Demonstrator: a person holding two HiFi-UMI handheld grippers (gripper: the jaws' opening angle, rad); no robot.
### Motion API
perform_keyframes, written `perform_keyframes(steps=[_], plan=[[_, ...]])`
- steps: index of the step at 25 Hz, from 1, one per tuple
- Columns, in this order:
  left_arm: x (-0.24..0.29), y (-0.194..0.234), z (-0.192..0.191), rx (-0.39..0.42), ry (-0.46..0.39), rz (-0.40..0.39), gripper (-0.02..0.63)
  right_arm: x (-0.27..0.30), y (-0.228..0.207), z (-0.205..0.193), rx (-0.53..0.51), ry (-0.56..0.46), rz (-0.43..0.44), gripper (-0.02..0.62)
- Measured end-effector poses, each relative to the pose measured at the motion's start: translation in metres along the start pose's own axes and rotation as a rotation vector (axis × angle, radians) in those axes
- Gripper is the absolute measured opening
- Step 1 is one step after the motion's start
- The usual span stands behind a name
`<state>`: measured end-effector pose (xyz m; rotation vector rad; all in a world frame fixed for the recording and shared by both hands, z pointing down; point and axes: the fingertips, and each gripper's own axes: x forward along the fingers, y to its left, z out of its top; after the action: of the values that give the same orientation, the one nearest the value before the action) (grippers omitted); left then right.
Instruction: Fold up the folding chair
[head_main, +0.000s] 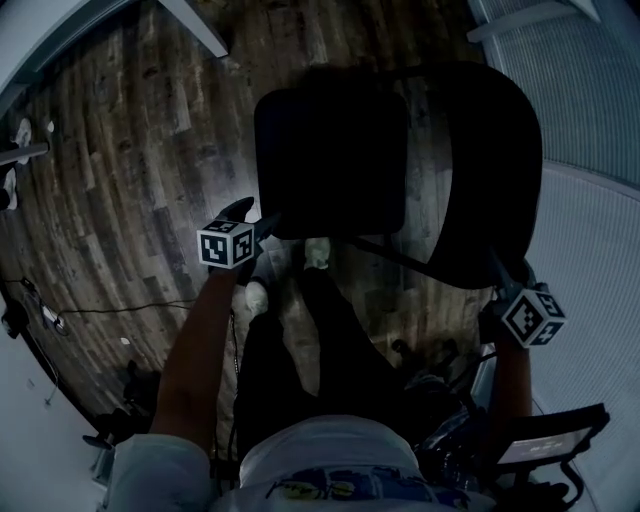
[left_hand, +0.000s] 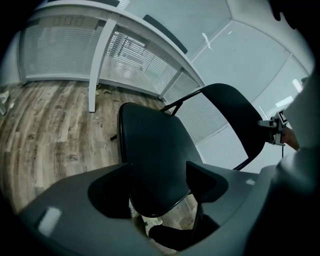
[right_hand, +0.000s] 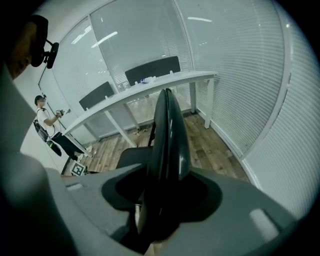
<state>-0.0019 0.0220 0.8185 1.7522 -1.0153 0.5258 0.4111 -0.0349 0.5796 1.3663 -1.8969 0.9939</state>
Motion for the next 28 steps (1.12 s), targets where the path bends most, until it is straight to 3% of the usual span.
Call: perform_keyframes(steps=[7,16,23,28], plan=[[0.034,0.036,-0.020,-0.103,0.010,-0.031,0.353,0.016,0.002,-0.005,0.007,0.003,0.008,0.178],[0.070,0.063,-0.038,-0.224,-0.016,-0.131,0.390,0.025,0.000,-0.007,0.004,-0.026,0.018,0.178],[0.088,0.063,-0.041,-0.369,-0.076,-0.318,0.408,0.023,0.004,-0.003,-0.018,-0.039,0.003,0.178],[0.096,0.061,-0.049,-0.413,-0.072,-0.423,0.411,0.022,0.004,-0.002,-0.029,-0.052,0.001,0.178]])
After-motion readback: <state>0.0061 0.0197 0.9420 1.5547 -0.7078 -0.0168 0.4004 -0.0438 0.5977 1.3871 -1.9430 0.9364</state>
